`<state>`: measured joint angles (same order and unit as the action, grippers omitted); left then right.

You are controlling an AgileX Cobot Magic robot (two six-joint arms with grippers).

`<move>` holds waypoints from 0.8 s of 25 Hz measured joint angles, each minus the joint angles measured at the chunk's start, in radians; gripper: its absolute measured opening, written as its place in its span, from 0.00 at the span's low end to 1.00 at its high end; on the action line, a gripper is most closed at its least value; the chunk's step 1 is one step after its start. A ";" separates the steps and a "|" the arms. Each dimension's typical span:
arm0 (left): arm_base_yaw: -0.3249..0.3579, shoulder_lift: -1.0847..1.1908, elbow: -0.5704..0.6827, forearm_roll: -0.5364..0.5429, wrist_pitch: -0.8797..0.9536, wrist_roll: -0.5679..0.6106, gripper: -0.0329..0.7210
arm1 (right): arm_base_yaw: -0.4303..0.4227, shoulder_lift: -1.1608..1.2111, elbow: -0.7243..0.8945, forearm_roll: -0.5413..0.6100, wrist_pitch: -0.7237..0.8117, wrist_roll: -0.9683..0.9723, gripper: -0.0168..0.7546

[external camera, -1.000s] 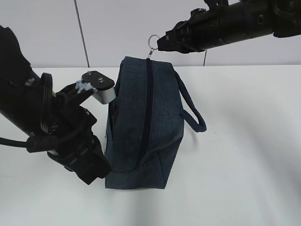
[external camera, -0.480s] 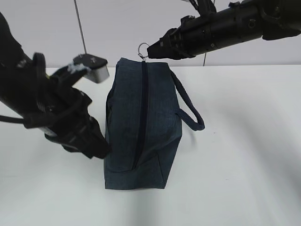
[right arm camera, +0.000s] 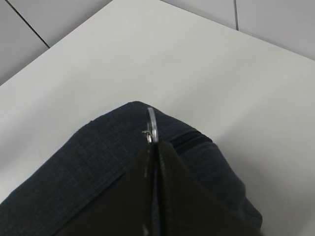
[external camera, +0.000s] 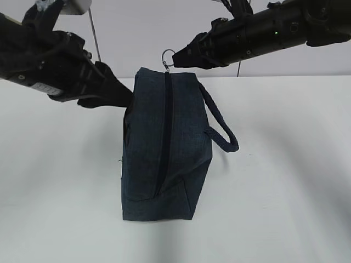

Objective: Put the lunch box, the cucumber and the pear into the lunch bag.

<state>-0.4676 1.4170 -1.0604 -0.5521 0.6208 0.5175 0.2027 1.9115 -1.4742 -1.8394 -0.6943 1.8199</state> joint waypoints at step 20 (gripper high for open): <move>0.004 0.172 -0.128 -0.132 -0.156 -0.003 0.37 | 0.000 0.000 0.000 0.000 -0.006 0.000 0.02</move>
<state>-0.4632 1.5886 -1.1882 -0.6841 0.4651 0.5146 0.2027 1.9115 -1.4742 -1.8394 -0.7004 1.8199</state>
